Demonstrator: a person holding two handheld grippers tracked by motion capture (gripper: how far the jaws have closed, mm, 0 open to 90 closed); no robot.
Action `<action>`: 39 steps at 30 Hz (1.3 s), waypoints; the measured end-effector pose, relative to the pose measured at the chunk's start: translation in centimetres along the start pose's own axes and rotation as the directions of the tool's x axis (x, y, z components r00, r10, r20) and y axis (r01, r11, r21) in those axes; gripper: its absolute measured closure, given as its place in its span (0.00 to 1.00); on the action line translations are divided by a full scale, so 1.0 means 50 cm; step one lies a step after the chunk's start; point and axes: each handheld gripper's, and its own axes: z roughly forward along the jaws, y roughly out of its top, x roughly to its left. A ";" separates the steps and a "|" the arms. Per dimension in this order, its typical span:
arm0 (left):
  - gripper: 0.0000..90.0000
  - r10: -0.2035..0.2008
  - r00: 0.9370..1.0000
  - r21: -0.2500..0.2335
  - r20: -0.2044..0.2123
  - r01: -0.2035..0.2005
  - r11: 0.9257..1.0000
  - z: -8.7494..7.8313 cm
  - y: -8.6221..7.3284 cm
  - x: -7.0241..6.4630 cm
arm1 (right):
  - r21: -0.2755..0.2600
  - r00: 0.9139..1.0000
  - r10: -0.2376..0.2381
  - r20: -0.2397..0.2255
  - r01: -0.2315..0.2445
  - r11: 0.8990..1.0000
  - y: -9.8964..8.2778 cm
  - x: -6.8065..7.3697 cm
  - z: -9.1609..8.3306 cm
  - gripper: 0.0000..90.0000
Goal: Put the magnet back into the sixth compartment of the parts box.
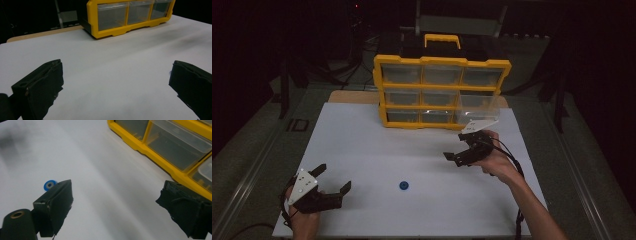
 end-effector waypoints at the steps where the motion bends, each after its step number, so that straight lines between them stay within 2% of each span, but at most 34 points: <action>1: 0.00 0.001 1.000 0.000 -0.001 -0.001 1.000 0.000 0.000 0.000 | 0.005 1.000 -0.003 -0.001 0.003 1.000 0.001 0.002 0.002 0.12; 19: 0.00 -0.001 1.000 -0.001 -0.008 0.001 1.000 -0.002 0.000 0.000 | 0.040 0.997 -0.050 -0.053 0.052 0.998 0.017 0.040 0.034 0.12; 39: 0.00 0.001 1.000 -0.006 -0.012 -0.001 1.000 -0.003 0.001 0.000 | 0.076 0.989 -0.102 -0.105 0.110 0.991 0.034 0.086 0.073 0.11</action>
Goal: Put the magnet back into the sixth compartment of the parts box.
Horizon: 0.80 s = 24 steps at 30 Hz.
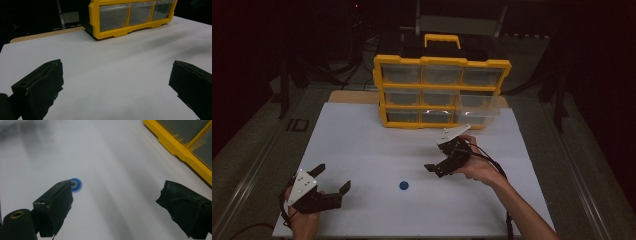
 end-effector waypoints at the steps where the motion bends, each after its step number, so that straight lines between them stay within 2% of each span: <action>1: 0.00 0.000 1.000 0.000 -0.001 0.000 1.000 0.000 0.000 0.000 | 0.003 1.000 -0.003 -0.001 0.003 1.000 0.001 0.002 0.002 0.11; 24: 0.00 -0.002 1.000 -0.004 -0.003 0.002 1.000 -0.001 0.000 0.000 | 0.056 0.997 -0.056 -0.044 0.059 0.997 0.014 0.036 0.050 0.11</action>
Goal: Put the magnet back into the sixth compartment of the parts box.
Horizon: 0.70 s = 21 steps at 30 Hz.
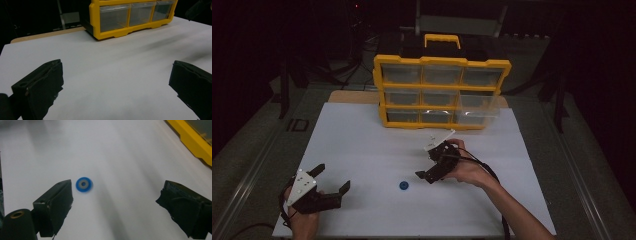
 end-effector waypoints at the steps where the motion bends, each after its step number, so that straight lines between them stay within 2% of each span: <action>1: 0.00 0.001 1.000 0.000 -0.001 -0.001 1.000 0.000 0.000 0.000 | 0.001 1.000 -0.003 0.000 0.003 1.000 0.001 0.001 0.002 0.11; 21: 0.00 -0.002 1.000 -0.002 -0.001 0.002 1.000 -0.001 0.000 0.000 | 0.038 0.999 -0.039 -0.027 0.040 0.999 0.007 0.025 0.040 0.11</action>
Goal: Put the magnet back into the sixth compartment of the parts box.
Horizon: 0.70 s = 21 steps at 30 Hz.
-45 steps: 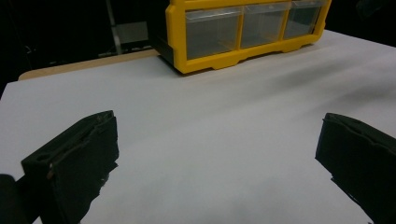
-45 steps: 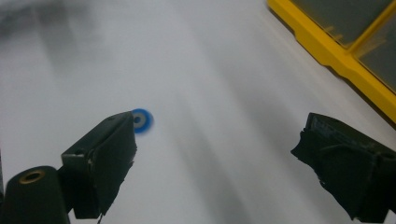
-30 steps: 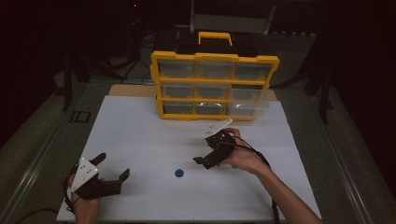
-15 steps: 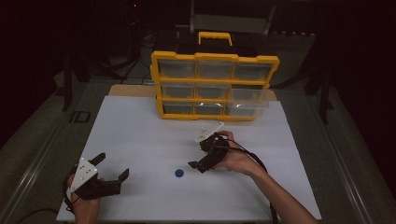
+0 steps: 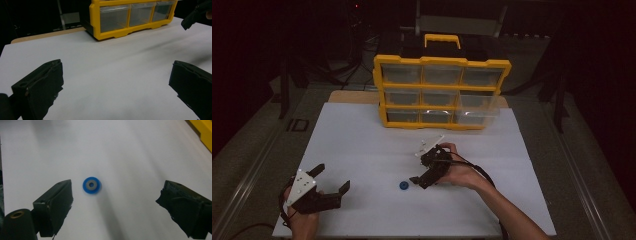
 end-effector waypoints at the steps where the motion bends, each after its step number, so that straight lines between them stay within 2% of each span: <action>1: 0.00 0.000 1.000 0.000 0.000 0.000 1.000 0.000 0.000 0.000 | 0.001 1.000 -0.002 -0.003 0.002 1.000 0.000 0.001 0.002 0.11; 21: 0.00 0.001 1.000 -0.001 0.000 -0.001 1.000 0.000 0.000 0.000 | 0.028 0.999 -0.030 -0.025 0.031 0.999 0.004 0.018 0.028 0.11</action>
